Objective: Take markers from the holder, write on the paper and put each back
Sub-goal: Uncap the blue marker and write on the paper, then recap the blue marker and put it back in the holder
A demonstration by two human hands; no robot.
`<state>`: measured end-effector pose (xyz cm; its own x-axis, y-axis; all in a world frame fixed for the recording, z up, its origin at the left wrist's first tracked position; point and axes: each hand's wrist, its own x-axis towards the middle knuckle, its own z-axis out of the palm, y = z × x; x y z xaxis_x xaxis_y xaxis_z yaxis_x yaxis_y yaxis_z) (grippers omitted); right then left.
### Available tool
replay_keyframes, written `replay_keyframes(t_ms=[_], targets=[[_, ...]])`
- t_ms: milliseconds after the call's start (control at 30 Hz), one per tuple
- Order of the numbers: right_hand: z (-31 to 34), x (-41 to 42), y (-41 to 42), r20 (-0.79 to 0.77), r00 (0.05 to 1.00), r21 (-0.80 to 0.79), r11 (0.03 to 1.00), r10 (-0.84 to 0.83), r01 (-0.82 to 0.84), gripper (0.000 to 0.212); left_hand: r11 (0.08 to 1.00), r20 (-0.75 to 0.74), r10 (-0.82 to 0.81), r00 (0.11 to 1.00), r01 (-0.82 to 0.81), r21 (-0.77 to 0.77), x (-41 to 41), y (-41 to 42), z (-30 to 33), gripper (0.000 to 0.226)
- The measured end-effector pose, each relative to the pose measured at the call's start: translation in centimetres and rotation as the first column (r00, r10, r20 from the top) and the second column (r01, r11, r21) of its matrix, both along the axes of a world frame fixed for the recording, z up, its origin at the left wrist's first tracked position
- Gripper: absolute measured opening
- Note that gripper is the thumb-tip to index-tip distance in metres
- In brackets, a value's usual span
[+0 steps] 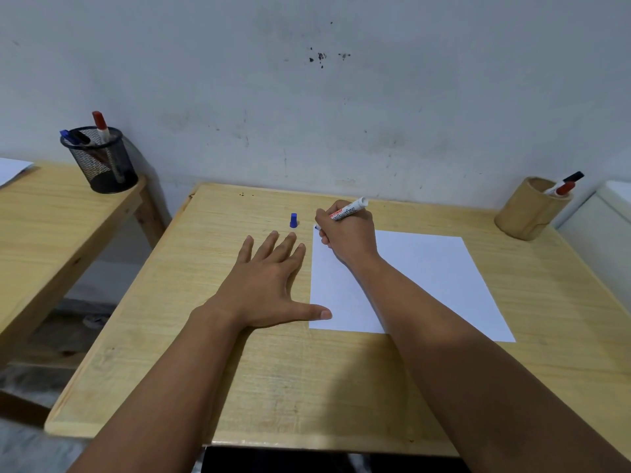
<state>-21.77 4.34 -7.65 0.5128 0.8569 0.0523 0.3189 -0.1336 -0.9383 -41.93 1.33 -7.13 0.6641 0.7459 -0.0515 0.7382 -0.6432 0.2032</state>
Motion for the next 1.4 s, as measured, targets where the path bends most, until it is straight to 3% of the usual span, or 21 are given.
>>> replay_keyframes(t_ms=[533, 633, 700, 767, 800, 867, 967, 1100, 1167, 1267, 1400], targets=[[0.0, 0.1, 0.1, 0.008, 1.0, -0.009, 1.0, 0.013, -0.013, 0.025, 1.0, 0.009, 0.012, 1.0, -0.012, 0.008, 0.1, 0.0, 0.0, 0.134], [-0.2, 0.2, 0.1, -0.096, 0.995, 0.02, 1.0, -0.019, 0.021, 0.03, 1.0, 0.005, 0.001, 1.0, -0.001, 0.002, 0.0, -0.3, 0.3, 0.133], [-0.1, 0.3, 0.2, -0.178, 0.984, 0.02, 1.0, -0.015, 0.019, 0.035, 0.999, 0.086, 0.019, 0.996, -0.015, -0.048, 0.1, -0.7, 0.8, 0.128], [0.4, 0.5, 0.3, -0.283, 0.959, 0.009, 1.0, 0.022, -0.021, 0.038, 0.985, 0.344, 0.154, 0.926, -0.114, -0.132, 0.4, -0.7, 1.5, 0.105], [0.8, 0.6, 0.4, -0.348, 0.936, 0.008, 0.999, 0.048, -0.048, 0.039, 0.97, 0.49, 0.241, 0.838, -0.192, -0.15, 0.7, -0.2, 1.8, 0.089], [1.7, 0.8, 0.5, -0.423, 0.901, -0.002, 0.994, 0.101, -0.113, 0.04, 0.935, 0.623, 0.342, 0.703, -0.321, -0.15, 1.5, 1.8, 2.2, 0.062], [3.2, 0.8, 0.0, -0.389, 0.909, -0.011, 0.986, 0.148, -0.165, 0.042, 0.926, 0.548, 0.36, 0.755, -0.359, -0.114, 2.8, 4.8, 2.3, 0.054], [5.5, 1.3, -0.6, -0.221, 0.972, 0.098, 0.993, 0.078, -0.058, 0.041, 0.941, 0.447, 0.32, 0.835, -0.334, -0.051, 4.1, 6.2, 1.8, 0.03], [6.3, 2.1, -1.1, -0.212, 0.975, 0.138, 0.99, 0.064, -0.035, 0.036, 0.936, 0.451, 0.321, 0.833, -0.35, -0.019, 4.3, 6.2, 1.5, 0.024], [7.5, 3.3, -2.8, -0.24, 0.951, 0.144, 0.976, 0.197, -0.166, 0.009, 0.916, 0.506, 0.38, 0.775, -0.392, -0.089, 4.3, 6.7, 1.8, 0.023], [8.9, 4.3, -5.0, -0.525, 0.802, 0.172, 0.959, 0.284, -0.227, 0.029, 0.841, 0.639, 0.54, 0.548, -0.311, -0.444, 4.7, 6.9, 4.2, 0.017]])
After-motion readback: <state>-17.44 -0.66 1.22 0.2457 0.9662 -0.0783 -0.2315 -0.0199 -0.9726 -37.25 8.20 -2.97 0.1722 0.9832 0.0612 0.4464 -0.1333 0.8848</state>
